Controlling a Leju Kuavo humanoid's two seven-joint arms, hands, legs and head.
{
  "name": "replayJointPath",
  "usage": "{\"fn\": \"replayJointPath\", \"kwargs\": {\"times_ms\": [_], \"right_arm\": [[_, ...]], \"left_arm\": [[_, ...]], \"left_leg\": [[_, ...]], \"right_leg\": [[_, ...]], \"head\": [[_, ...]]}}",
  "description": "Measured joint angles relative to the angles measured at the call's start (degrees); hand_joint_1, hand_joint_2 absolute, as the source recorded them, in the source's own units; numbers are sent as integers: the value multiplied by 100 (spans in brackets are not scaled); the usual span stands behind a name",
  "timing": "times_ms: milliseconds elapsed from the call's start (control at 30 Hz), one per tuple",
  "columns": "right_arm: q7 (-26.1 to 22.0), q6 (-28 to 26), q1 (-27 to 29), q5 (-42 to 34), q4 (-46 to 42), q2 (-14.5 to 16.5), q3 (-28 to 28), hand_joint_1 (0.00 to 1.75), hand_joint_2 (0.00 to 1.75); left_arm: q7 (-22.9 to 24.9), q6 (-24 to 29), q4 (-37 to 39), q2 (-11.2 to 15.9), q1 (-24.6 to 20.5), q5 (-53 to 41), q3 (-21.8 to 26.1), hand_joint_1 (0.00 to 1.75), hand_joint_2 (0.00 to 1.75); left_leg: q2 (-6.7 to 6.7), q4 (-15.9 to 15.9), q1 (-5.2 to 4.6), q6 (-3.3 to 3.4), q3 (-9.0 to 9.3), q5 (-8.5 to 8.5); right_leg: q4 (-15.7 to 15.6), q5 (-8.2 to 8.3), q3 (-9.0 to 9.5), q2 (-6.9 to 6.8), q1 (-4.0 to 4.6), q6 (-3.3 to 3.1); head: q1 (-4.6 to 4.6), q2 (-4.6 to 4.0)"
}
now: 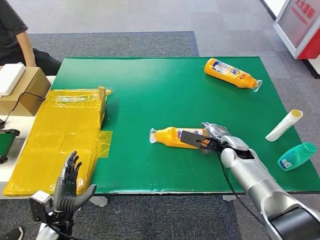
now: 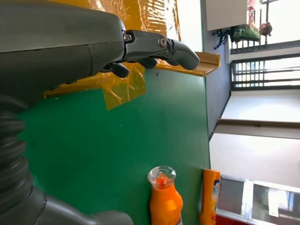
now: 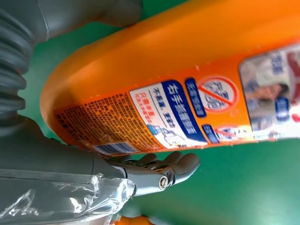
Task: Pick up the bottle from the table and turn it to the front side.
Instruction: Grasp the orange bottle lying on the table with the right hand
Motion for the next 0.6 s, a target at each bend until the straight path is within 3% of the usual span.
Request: {"fn": "replayJointPath", "kwargs": {"times_ms": [400,600], "right_arm": [[-137,-69,-76,-243,-34,-52,166,175,175],[-587,-635,754,-1177,-1506,-198,24,175,175]], "left_arm": [[-31,-31,60,17,-3,1,126,0,175],[-34,-236,-15,-25,169,33,302,0,175]], "left_leg": [[0,0,0,0,0,1],[0,0,1,-2,-4,-5]], "right_leg": [[0,1,-1,0,0,1],[0,-5,-7,-1,1,-2]], "head": [[0,0],[-1,0]]}}
